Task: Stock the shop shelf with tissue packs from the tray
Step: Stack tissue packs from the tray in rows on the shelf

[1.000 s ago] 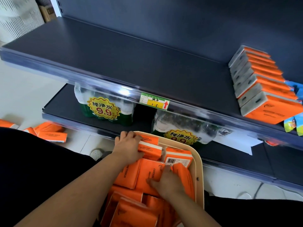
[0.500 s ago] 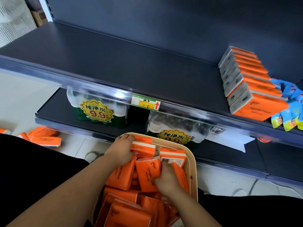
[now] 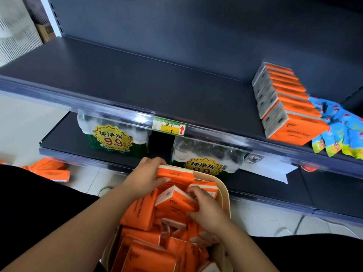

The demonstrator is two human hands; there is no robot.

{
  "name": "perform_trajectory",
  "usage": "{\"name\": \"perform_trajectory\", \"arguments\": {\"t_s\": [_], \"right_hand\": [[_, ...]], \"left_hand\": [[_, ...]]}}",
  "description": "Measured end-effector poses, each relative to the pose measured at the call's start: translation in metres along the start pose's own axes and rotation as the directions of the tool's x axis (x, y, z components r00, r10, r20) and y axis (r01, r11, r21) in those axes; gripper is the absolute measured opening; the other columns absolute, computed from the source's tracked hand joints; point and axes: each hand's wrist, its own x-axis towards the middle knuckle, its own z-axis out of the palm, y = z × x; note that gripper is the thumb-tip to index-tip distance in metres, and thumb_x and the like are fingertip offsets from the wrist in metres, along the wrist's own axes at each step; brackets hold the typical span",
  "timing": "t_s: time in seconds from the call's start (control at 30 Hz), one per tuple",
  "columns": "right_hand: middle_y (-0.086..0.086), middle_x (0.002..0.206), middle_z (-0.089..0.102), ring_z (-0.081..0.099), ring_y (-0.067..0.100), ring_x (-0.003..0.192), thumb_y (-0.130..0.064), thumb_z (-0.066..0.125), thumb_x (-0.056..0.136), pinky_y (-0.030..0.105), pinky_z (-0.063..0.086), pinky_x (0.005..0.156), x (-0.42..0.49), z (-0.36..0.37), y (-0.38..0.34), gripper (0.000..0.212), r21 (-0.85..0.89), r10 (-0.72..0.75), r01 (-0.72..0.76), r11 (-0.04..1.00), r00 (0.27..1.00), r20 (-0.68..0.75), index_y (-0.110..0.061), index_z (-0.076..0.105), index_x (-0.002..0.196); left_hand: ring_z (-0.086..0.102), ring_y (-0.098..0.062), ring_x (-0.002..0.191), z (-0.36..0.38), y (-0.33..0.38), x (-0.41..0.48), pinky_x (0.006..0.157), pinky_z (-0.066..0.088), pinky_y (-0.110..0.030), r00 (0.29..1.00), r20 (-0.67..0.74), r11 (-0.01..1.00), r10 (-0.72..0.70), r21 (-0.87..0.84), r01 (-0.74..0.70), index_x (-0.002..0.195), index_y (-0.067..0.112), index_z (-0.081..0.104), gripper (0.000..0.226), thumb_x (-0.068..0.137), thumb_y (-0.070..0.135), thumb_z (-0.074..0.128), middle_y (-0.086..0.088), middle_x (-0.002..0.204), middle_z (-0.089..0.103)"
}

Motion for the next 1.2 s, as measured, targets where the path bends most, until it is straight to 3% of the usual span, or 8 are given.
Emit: {"name": "perform_trajectory", "arguments": {"t_s": [0.1, 0.23, 0.5, 0.7, 0.83, 0.97, 1.07, 1.2], "right_hand": [[-0.006, 0.129, 0.050, 0.042, 0.017, 0.123, -0.017, 0.065, 0.082, 0.031, 0.036, 0.103, 0.000, 0.005, 0.003, 0.049, -0.080, -0.007, 0.005, 0.997, 1.000, -0.027, -0.030, 0.052, 0.127], [-0.006, 0.139, 0.042, 0.032, 0.017, 0.129, -0.012, 0.062, 0.083, 0.034, 0.027, 0.111, -0.002, 0.017, 0.002, 0.055, -0.090, 0.004, -0.004, 0.996, 1.000, 0.004, -0.031, 0.047, 0.132], [-0.011, 0.140, 0.046, 0.040, 0.017, 0.132, -0.030, 0.065, 0.084, 0.047, 0.030, 0.111, -0.005, 0.016, 0.011, 0.054, -0.103, 0.075, -0.075, 0.992, 0.997, -0.008, -0.042, 0.041, 0.131], [-0.016, 0.127, 0.052, 0.050, 0.008, 0.118, -0.024, 0.068, 0.087, 0.027, 0.041, 0.101, -0.007, -0.010, 0.005, 0.044, 0.111, -0.044, 0.047, 0.993, 0.999, -0.027, -0.047, 0.045, 0.117], [-0.023, 0.117, 0.055, 0.054, 0.000, 0.110, -0.019, 0.071, 0.084, 0.026, 0.048, 0.094, -0.014, -0.050, -0.013, 0.042, 0.140, -0.141, 0.155, 0.978, 0.984, -0.104, -0.048, 0.051, 0.108], [-0.022, 0.118, 0.059, 0.055, 0.000, 0.114, -0.020, 0.071, 0.086, 0.032, 0.049, 0.096, -0.027, -0.092, -0.030, 0.040, 0.233, -0.191, 0.230, 0.945, 0.965, -0.178, -0.044, 0.055, 0.114], [-0.018, 0.115, 0.064, 0.059, 0.003, 0.112, -0.017, 0.071, 0.086, 0.033, 0.050, 0.094, -0.034, -0.120, -0.042, 0.041, 0.264, -0.241, 0.305, 0.915, 0.939, -0.247, -0.043, 0.055, 0.114], [-0.014, 0.111, 0.066, 0.062, 0.006, 0.109, -0.012, 0.069, 0.087, 0.033, 0.051, 0.093, -0.031, -0.161, -0.052, 0.040, 0.258, -0.277, 0.354, 0.899, 0.916, -0.291, -0.040, 0.056, 0.112]], "left_hand": [[0.051, -0.011, 0.107, 0.002, -0.003, -0.001, 0.092, 0.046, -0.033, 0.999, 0.033, 0.996, -0.028, -0.083, 0.030, 0.118, 0.028, 0.049, 0.042, 0.083, 0.033, 0.071, 0.010, 0.109, 0.056], [0.055, -0.011, 0.103, 0.008, -0.009, -0.005, 0.084, 0.041, -0.022, 0.994, 0.071, 0.992, -0.078, -0.099, 0.084, 0.129, 0.022, 0.042, 0.056, 0.081, 0.023, 0.072, 0.005, 0.114, 0.056], [0.054, -0.003, 0.099, 0.009, -0.014, -0.010, 0.074, 0.036, -0.008, 0.999, 0.010, 0.995, -0.030, -0.094, 0.031, 0.118, 0.028, 0.057, 0.033, 0.088, 0.016, 0.064, 0.016, 0.107, 0.058], [0.058, -0.003, 0.108, -0.003, -0.007, -0.005, 0.088, 0.051, -0.025, 0.999, -0.021, 0.982, 0.039, -0.185, -0.042, 0.126, 0.034, 0.050, 0.044, 0.087, 0.025, 0.067, 0.016, 0.115, 0.061], [0.062, -0.001, 0.106, -0.033, 0.016, 0.007, 0.088, 0.055, -0.031, 0.992, -0.037, 0.928, 0.118, -0.353, -0.123, 0.116, 0.030, 0.056, 0.037, 0.086, 0.014, 0.070, 0.012, 0.109, 0.066], [0.066, -0.017, 0.107, -0.077, 0.047, 0.027, 0.088, 0.056, -0.035, 0.975, 0.104, 0.818, 0.198, -0.565, -0.106, 0.113, 0.016, 0.058, 0.034, 0.083, 0.004, 0.069, -0.005, 0.112, 0.067], [0.069, -0.019, 0.097, -0.112, 0.074, 0.044, 0.080, 0.056, -0.027, 0.965, 0.129, 0.799, 0.227, -0.591, -0.109, 0.115, 0.004, 0.055, 0.036, 0.082, -0.002, 0.067, -0.014, 0.112, 0.065], [0.069, -0.022, 0.095, -0.148, 0.108, 0.072, 0.078, 0.058, -0.030, 0.960, 0.135, 0.738, 0.245, -0.669, -0.095, 0.113, 0.009, 0.058, 0.047, 0.072, 0.011, 0.081, -0.012, 0.108, 0.067]]}}
